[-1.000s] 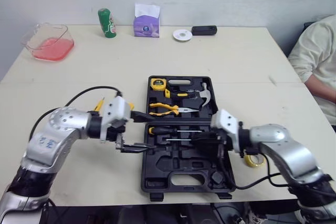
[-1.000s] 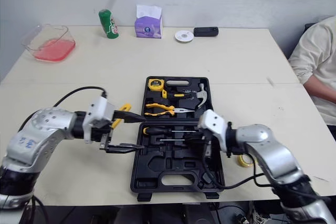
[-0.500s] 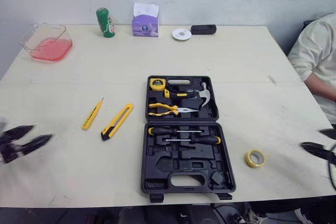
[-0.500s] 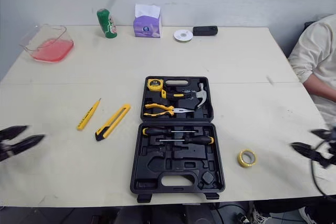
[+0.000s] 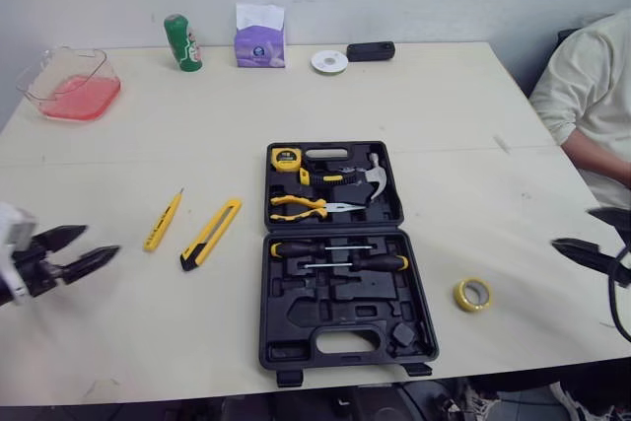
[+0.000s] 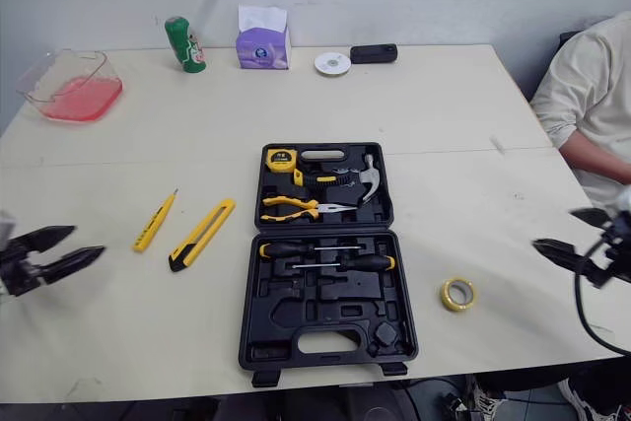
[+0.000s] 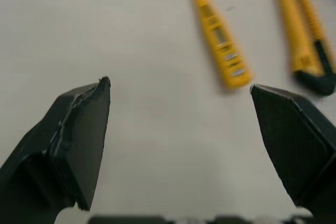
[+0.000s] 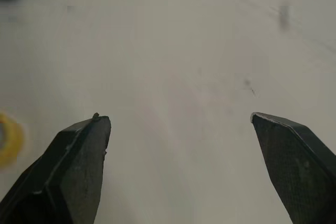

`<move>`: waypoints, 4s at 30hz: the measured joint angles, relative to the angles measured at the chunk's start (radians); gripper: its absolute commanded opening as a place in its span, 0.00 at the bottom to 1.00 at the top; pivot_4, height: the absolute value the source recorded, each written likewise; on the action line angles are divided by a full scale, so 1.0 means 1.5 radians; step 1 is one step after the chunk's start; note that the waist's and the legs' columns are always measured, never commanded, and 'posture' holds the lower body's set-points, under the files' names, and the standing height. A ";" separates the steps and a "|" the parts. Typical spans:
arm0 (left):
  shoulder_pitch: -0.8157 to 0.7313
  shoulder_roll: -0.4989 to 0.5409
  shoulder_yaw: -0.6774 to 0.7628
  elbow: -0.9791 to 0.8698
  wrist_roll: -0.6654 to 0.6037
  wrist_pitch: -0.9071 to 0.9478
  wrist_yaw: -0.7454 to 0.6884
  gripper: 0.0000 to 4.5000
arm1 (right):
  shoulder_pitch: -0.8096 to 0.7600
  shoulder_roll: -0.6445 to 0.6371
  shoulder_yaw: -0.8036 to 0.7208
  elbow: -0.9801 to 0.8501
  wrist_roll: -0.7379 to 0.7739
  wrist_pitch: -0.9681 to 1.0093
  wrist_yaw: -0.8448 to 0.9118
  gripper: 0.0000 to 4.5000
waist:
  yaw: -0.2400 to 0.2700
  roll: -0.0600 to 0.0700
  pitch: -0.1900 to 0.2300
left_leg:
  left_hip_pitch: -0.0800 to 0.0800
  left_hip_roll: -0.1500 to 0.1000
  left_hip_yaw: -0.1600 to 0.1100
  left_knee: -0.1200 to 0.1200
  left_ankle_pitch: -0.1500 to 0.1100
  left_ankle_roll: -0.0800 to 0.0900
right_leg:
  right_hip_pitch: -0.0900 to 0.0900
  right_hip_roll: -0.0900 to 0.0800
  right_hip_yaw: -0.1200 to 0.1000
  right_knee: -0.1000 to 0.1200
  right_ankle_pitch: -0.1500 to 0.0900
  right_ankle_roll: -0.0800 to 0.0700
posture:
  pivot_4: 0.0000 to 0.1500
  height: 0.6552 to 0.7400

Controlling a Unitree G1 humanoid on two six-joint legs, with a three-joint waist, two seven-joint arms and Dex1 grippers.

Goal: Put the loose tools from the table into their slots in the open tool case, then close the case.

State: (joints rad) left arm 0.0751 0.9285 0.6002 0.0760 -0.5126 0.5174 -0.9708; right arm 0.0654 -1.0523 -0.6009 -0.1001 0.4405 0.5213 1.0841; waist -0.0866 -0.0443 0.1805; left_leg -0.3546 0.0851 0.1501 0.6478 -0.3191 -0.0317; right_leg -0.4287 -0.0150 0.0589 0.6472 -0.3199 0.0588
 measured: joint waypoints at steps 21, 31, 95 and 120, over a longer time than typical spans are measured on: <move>-0.185 -0.049 -0.194 -0.022 0.054 0.167 0.192 1.00 | -0.373 0.138 0.380 -0.279 0.197 0.143 -0.089 0.99 | 0.006 0.000 0.000 | -0.001 0.000 -0.001 0.004 0.001 -0.001 | -0.001 0.001 0.000 0.001 0.000 0.000 | 1.00 0.82; -0.198 -0.066 -0.212 -0.013 0.072 0.162 0.191 0.28 | -0.447 0.201 0.443 -0.247 0.174 0.120 -0.084 1.00 | 0.008 0.000 0.000 | -0.001 0.000 -0.001 0.009 0.001 0.000 | 0.000 0.000 0.000 0.007 0.000 0.000 | 1.00 0.82; -0.491 -0.100 -0.722 -0.336 0.171 0.280 -0.050 0.77 | -0.157 0.018 0.266 -0.372 0.262 0.190 -0.052 1.00 | 0.023 0.001 0.003 | -0.003 -0.002 -0.006 0.013 0.002 0.002 | 0.000 0.003 0.003 0.006 0.001 0.003 | 1.00 0.82; -0.308 -0.216 -0.584 -0.181 0.126 -0.036 -0.091 0.01 | -0.154 0.022 0.299 -0.374 0.235 0.162 -0.054 1.00 | 0.022 0.001 0.003 | -0.003 -0.002 -0.006 0.013 0.002 0.003 | 0.000 0.003 0.003 0.006 0.001 0.003 | 1.00 0.82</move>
State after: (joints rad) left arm -0.3865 0.6043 -0.2760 -0.1956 -0.3231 0.4629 -1.1078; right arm -0.1650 -1.0193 -0.1523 -0.6607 0.7925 0.7638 1.0030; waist -0.0539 -0.0431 0.1847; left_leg -0.3597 0.0819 0.1414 0.6668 -0.3168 -0.0271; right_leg -0.4281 -0.0109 0.0634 0.6556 -0.3179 0.0633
